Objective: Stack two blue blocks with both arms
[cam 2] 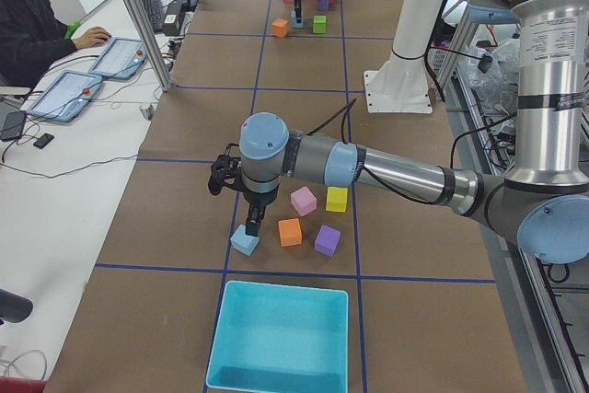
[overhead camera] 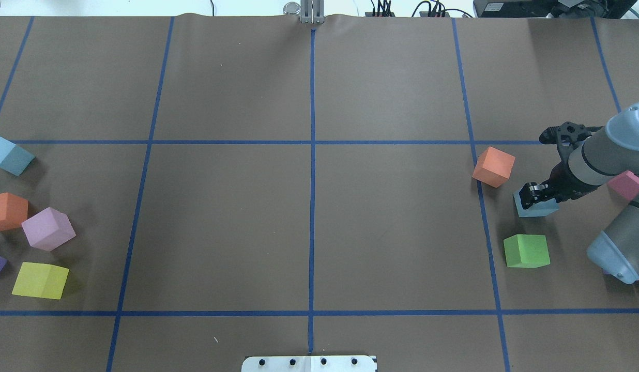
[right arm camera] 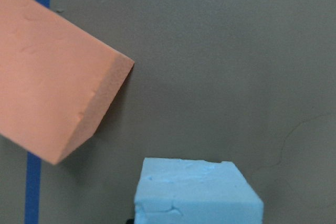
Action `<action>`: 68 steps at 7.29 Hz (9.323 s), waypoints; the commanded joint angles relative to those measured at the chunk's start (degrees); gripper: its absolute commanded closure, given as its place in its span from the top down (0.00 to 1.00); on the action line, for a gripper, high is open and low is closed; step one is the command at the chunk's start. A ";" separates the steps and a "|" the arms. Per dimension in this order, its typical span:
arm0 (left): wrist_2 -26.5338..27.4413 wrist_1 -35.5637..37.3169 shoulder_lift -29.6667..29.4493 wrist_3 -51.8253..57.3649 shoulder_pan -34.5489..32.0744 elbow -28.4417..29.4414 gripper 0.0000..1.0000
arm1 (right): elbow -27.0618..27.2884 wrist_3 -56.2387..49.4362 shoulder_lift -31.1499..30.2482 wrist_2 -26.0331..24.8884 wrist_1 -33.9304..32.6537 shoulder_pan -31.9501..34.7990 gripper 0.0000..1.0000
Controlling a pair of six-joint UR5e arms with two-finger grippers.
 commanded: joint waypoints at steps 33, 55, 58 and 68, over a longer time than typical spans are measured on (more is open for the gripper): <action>4.24 -24.72 -16.67 -2.46 21.54 35.65 0.98 | -16.85 30.78 45.85 -9.42 -16.79 -18.34 0.55; -0.24 0.61 -28.77 -16.63 24.09 20.24 0.62 | -0.41 -20.13 20.83 7.10 -27.95 16.60 1.00; 5.25 2.00 -37.80 -52.36 38.98 9.73 0.62 | -5.75 -40.70 16.86 7.10 -31.28 26.80 1.00; 24.81 -2.81 -61.49 -76.55 60.22 29.56 0.62 | -16.67 -59.84 14.21 6.93 -30.76 37.55 1.00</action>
